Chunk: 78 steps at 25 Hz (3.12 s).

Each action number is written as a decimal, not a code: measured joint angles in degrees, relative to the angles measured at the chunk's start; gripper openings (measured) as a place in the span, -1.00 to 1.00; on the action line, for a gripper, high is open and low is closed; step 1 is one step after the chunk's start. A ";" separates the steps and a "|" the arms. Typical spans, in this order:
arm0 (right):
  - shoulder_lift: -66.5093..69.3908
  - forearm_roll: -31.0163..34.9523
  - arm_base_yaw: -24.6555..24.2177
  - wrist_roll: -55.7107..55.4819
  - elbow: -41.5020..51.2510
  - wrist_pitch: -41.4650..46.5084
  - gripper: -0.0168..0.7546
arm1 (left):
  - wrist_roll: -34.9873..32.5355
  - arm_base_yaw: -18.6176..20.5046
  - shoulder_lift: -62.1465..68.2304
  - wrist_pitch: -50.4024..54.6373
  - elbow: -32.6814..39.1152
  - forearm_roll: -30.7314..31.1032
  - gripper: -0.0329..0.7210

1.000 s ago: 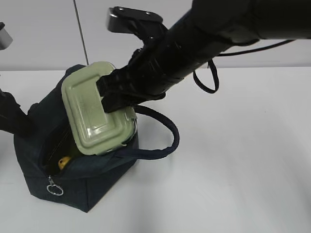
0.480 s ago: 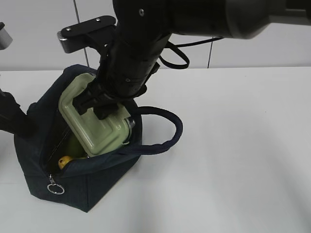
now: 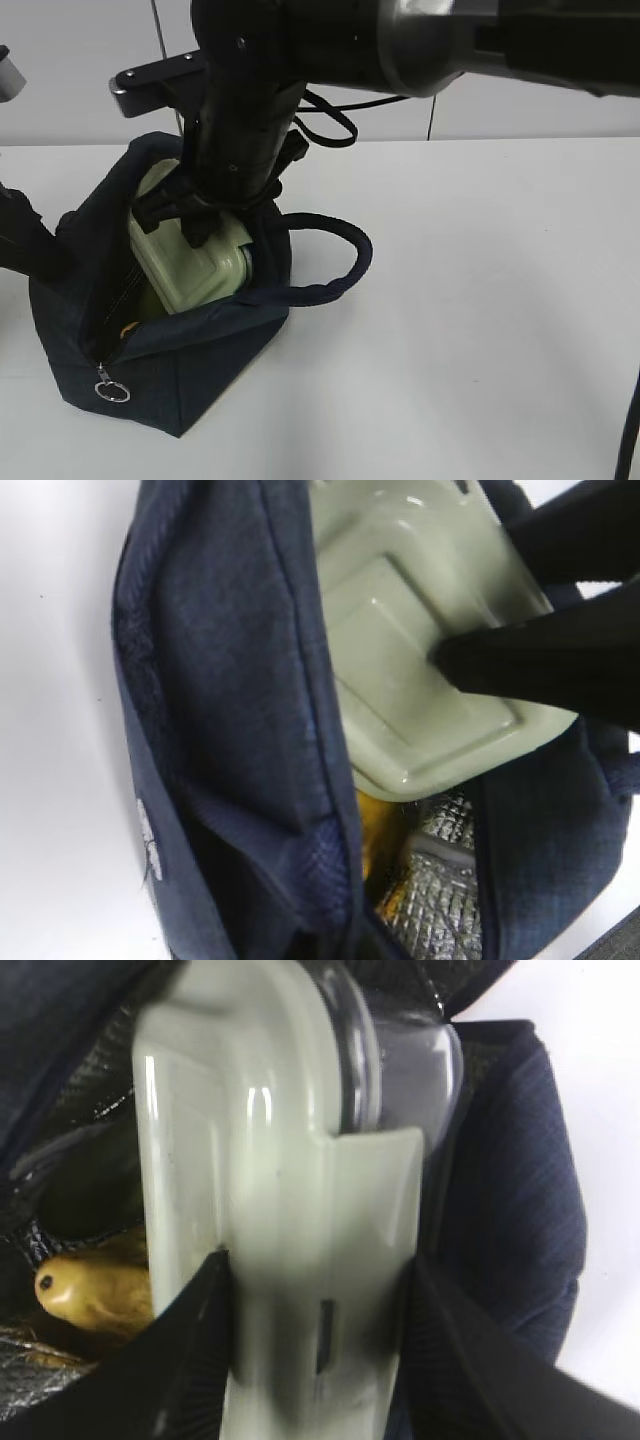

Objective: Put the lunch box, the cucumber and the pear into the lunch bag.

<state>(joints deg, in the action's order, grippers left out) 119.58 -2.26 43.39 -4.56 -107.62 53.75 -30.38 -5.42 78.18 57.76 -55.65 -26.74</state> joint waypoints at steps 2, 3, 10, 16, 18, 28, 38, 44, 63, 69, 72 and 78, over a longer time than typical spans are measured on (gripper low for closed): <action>0.85 0.00 -0.01 0.00 -2.33 1.82 -0.03 | 0.00 0.00 0.00 0.00 0.00 0.00 -0.91; 1.11 0.00 -0.01 0.10 -3.14 2.12 0.04 | 0.00 0.00 0.00 0.00 0.00 0.00 -0.91; 1.31 2.70 -0.01 1.51 -8.41 2.55 0.56 | 0.00 0.00 0.00 0.06 0.00 -0.13 -0.91; 0.68 2.82 -0.26 1.65 -13.34 9.41 0.57 | 0.00 0.00 0.00 0.06 0.00 -0.20 -0.91; 0.42 0.89 -0.40 0.81 -13.42 13.65 0.57 | 0.00 0.00 0.00 0.06 0.00 -0.20 -0.91; 0.32 -1.15 -0.63 -0.49 -8.43 17.18 0.37 | 0.00 0.00 0.00 0.06 0.00 -0.20 -0.91; -1.64 1.51 -0.63 -0.85 -2.30 17.28 0.35 | 0.00 0.00 0.00 0.06 0.00 -0.20 -0.91; -4.65 1.51 -0.63 -0.97 2.89 17.28 0.35 | 0.00 0.00 0.00 0.01 0.00 -0.20 -0.91; -1.78 11.48 -5.09 -3.36 4.95 11.96 0.30 | 0.00 0.00 0.00 0.11 0.00 -0.20 -0.91; 0.01 10.96 -5.09 -3.69 4.95 9.53 -0.78 | 0.00 0.00 0.00 0.21 0.00 -0.20 -0.91; -1.02 10.82 -5.09 -3.44 5.16 7.70 -0.91 | 0.00 0.00 0.00 0.34 0.00 -0.50 -0.91; -5.85 14.79 -8.52 0.10 5.33 7.31 -0.93 | 0.18 -3.53 0.00 -0.31 0.00 -1.53 -0.91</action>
<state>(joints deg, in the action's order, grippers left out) 113.73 12.53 34.87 -4.46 -102.29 61.06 -30.20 -8.95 78.18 57.45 -55.65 -28.26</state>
